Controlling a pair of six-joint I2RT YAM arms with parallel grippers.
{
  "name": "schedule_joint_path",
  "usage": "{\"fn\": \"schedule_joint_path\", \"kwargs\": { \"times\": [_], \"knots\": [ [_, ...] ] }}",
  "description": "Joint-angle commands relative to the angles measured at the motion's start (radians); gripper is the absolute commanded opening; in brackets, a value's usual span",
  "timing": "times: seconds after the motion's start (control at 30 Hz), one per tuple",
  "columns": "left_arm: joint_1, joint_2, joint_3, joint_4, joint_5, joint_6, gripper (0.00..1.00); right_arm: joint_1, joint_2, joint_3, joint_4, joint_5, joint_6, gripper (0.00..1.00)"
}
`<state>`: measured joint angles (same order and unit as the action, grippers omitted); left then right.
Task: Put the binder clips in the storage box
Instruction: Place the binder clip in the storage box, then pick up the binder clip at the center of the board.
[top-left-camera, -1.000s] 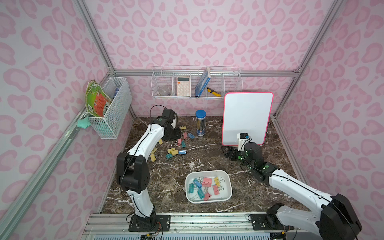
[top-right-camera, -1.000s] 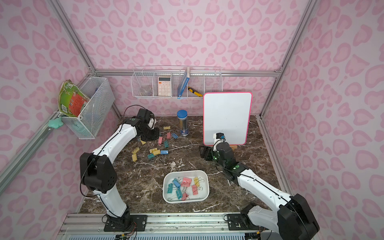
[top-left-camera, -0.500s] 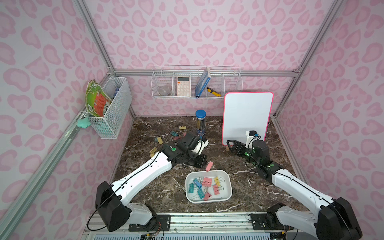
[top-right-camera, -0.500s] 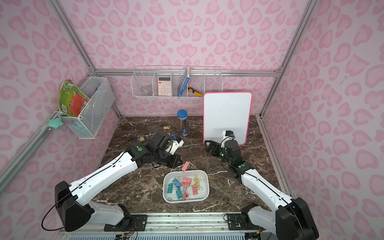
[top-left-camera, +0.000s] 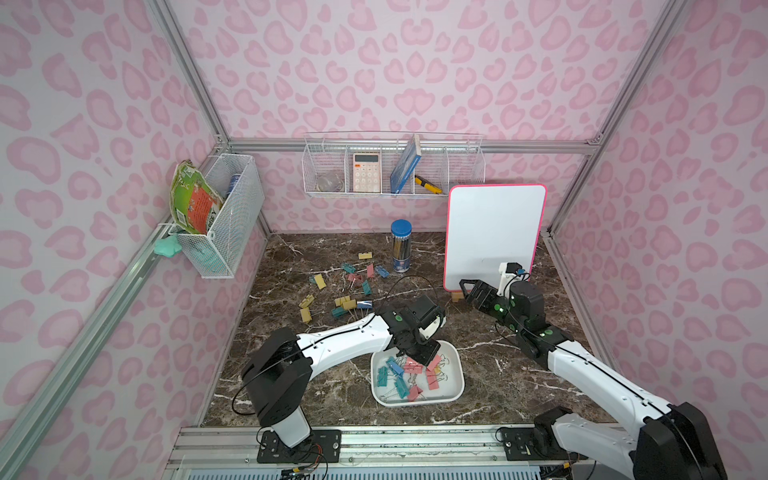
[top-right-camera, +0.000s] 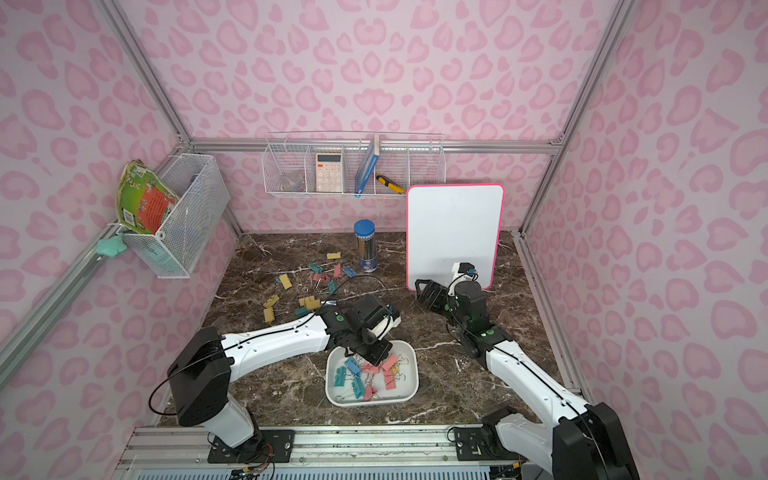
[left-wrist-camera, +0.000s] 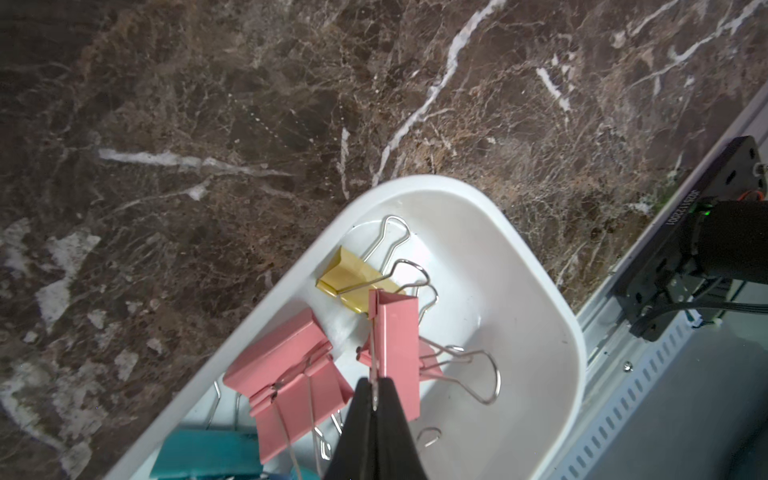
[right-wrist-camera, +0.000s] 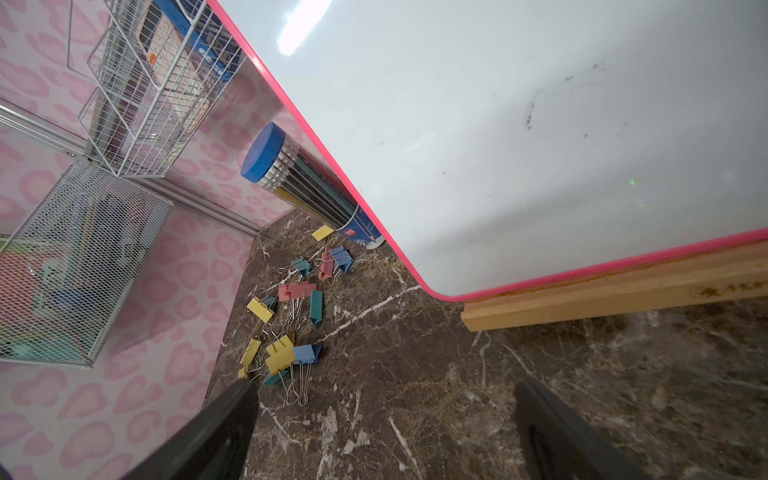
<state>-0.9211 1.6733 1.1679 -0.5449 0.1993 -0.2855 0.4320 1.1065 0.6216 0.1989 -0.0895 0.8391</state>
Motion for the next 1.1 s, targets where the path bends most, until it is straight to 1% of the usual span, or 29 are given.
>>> {"fn": "schedule_joint_path", "kwargs": {
  "times": [0.0,0.07,0.13,0.17,0.2,0.23,0.3,0.33,0.4,0.47,0.57,0.6,0.67,0.77,0.8,0.9,0.97,1.07],
  "knots": [
    [0.001,-0.005,-0.021,0.067,-0.002,-0.014,0.06,0.012,-0.002,0.014,0.01,0.004,-0.032,0.98],
    [0.002,-0.037,-0.022,0.091,0.007,-0.033,0.16,0.038,0.001,0.028,0.01,0.026,-0.06,0.98],
    [0.006,-0.093,-0.011,0.104,-0.007,-0.042,0.29,0.083,0.005,0.047,0.011,0.071,-0.098,0.98],
    [0.015,-0.129,-0.002,0.104,-0.02,-0.043,0.36,0.11,0.011,0.06,0.007,0.096,-0.12,0.98],
    [0.033,-0.156,0.006,0.1,-0.022,-0.044,0.41,0.129,0.017,0.076,0.004,0.117,-0.138,0.98],
    [0.05,-0.195,0.022,0.076,-0.053,-0.067,0.45,0.153,0.03,0.094,-0.004,0.138,-0.16,0.98],
    [0.115,-0.27,0.038,0.044,-0.067,-0.054,0.46,0.189,0.063,0.143,-0.02,0.163,-0.205,0.98],
    [0.165,-0.311,0.046,0.023,-0.066,-0.048,0.47,0.205,0.088,0.173,-0.03,0.167,-0.23,0.98],
    [0.283,-0.38,0.061,-0.02,-0.051,-0.02,0.48,0.24,0.138,0.23,-0.042,0.171,-0.297,0.97],
    [0.414,-0.431,0.079,-0.057,-0.04,0.01,0.47,0.293,0.211,0.3,-0.053,0.198,-0.405,0.97],
    [0.583,-0.451,0.106,-0.09,-0.034,0.06,0.47,0.353,0.366,0.467,-0.129,0.215,-0.548,0.94],
    [0.622,-0.449,0.116,-0.096,-0.031,0.076,0.47,0.367,0.423,0.528,-0.165,0.214,-0.586,0.93],
    [0.718,-0.443,0.13,-0.095,-0.006,0.09,0.47,0.402,0.552,0.668,-0.236,0.236,-0.672,0.84],
    [0.811,-0.466,0.073,-0.019,0.016,0.1,0.47,0.434,0.714,0.856,-0.296,0.302,-0.753,0.69],
    [0.836,-0.477,0.046,0.012,0.015,0.095,0.47,0.439,0.762,0.896,-0.309,0.305,-0.778,0.66],
    [0.91,-0.497,-0.034,0.079,0.051,0.052,0.47,0.438,0.945,1.107,-0.411,0.323,-0.83,0.55],
    [0.932,-0.49,-0.05,0.076,0.059,0.025,0.48,0.44,1.074,1.266,-0.499,0.343,-0.868,0.46],
    [0.932,-0.478,-0.054,0.072,0.077,0.012,0.49,0.438,1.268,1.52,-0.643,0.395,-0.899,0.4]
  ]
}}
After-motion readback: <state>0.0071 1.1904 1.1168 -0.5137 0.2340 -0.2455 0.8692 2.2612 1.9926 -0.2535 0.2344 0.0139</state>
